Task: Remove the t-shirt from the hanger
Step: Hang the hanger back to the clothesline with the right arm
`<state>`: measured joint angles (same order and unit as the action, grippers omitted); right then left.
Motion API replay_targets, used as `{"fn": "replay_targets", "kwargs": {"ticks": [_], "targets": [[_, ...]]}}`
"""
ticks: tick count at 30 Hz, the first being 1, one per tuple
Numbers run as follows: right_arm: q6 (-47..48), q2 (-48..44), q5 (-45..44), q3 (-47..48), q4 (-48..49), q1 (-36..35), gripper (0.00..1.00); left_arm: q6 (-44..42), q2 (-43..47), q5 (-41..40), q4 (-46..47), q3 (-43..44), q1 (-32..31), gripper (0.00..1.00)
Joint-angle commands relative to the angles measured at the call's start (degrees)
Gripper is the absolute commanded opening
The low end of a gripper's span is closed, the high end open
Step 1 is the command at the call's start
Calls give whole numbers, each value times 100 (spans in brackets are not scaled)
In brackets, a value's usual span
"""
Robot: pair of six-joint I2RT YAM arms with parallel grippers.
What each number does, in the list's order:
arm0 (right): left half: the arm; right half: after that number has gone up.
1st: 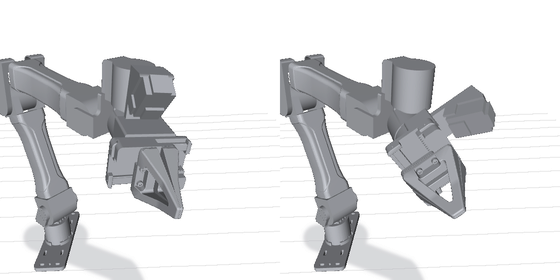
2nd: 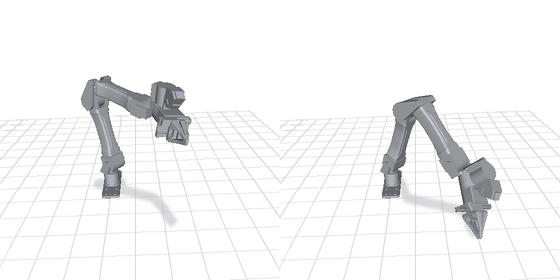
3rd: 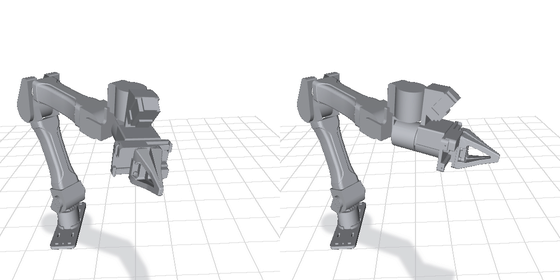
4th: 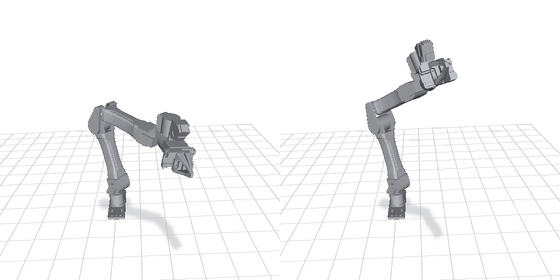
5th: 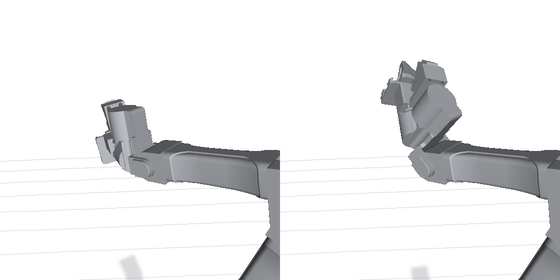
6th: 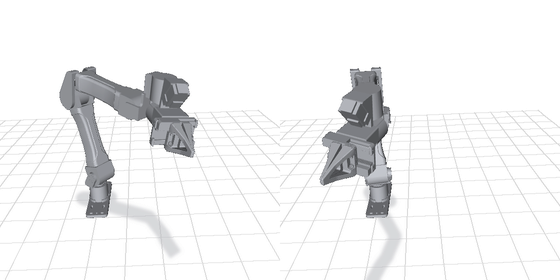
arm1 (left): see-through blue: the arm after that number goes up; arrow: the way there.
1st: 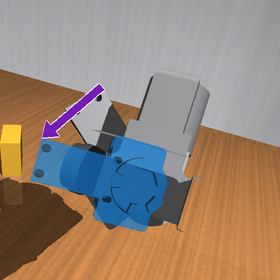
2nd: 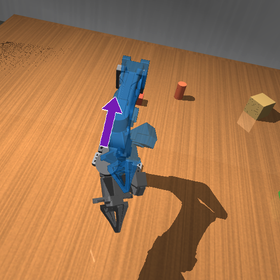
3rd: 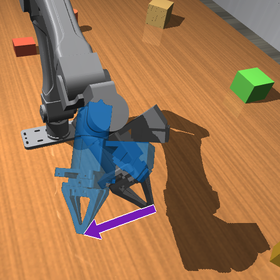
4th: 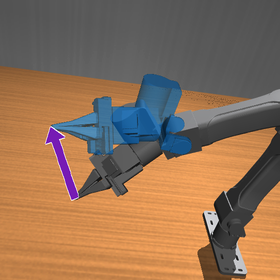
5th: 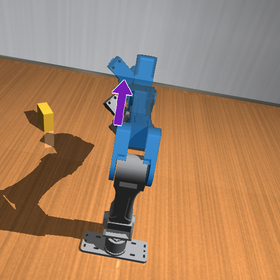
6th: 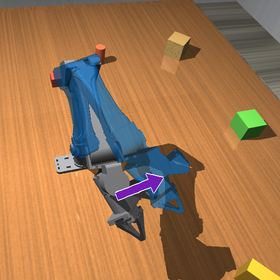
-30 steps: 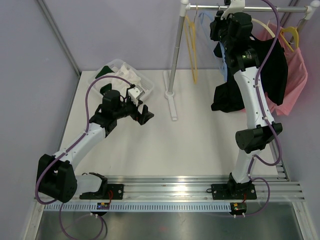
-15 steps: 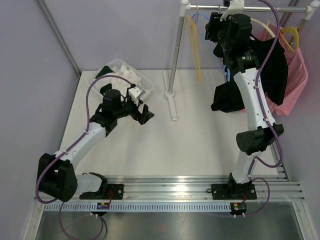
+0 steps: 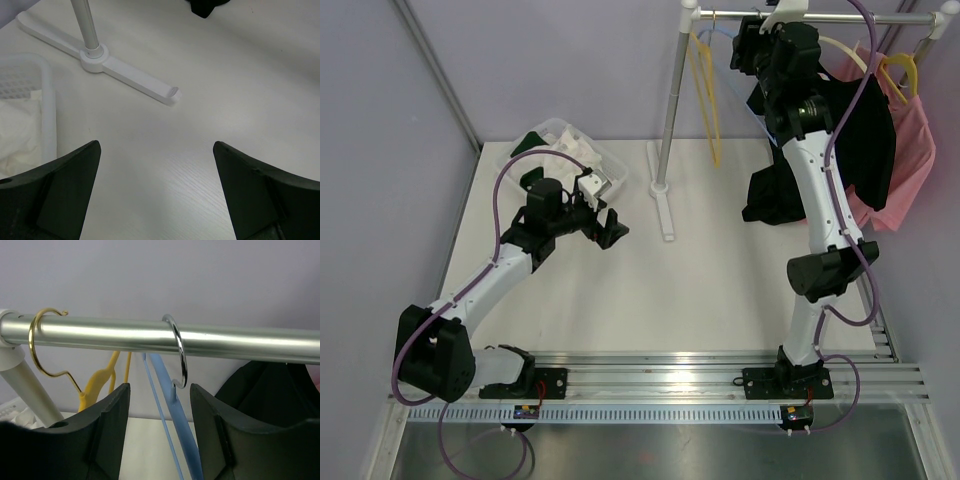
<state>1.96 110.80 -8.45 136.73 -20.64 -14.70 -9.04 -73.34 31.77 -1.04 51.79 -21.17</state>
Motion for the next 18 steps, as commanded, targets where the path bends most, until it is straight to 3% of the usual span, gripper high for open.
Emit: {"fn": "replay_targets", "kwargs": {"ticks": [1,18], "targets": [[112,266,36,494,184,-42,58,-72,-22,137,130,270,-36,99],[-81,293,818,601,52,-182,54,-89,-40,163,121,279,-63,99]]}}
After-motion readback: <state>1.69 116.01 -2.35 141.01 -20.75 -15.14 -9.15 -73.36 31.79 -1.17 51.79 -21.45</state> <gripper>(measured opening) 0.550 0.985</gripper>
